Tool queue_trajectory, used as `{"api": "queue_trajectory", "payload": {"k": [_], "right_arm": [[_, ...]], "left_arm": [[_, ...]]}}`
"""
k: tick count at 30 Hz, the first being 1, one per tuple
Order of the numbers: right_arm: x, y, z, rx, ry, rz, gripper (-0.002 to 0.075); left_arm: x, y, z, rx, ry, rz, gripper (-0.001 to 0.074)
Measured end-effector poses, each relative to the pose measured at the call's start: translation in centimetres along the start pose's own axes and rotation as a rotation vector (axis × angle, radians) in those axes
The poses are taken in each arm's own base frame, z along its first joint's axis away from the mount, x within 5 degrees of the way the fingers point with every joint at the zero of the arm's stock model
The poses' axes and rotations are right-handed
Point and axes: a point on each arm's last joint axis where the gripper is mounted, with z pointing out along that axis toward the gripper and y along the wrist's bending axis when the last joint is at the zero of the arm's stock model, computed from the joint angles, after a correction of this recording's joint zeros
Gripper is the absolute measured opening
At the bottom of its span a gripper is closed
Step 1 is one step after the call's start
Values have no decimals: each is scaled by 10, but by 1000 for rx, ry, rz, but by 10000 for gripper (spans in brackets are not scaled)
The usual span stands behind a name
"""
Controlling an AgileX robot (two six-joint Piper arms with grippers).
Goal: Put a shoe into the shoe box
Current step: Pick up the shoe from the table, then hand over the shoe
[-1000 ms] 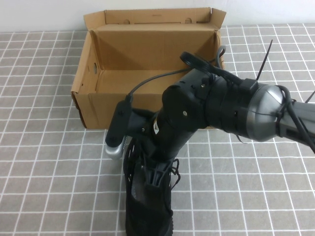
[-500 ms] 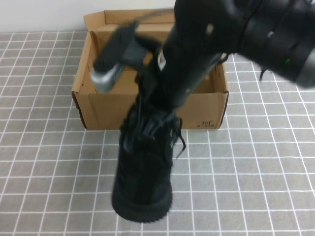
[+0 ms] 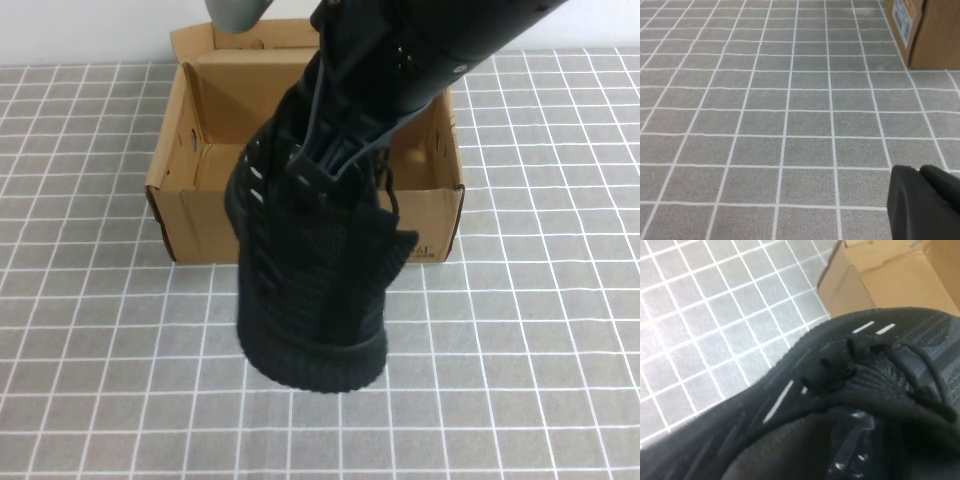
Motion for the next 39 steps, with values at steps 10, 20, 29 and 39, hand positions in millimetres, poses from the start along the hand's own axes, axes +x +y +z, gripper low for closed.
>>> {"api": "queue_trajectory", "payload": {"k": [10,20,29,39], "right_arm": [[1,-1,1,5,10,94,1],[0,-9,32,82,73,263,1],[-6,-17,49,148,75,339,1],[-4,-28,48,146,69,389,1]], "left_arm": [[-17,0,-1,1,-184,-33,0],[-44,4,-12,43,-512,-330,0],[-78,1,-28,105,-405,-259,0],[-150,-28,-8,368,-191,161,0]]}}
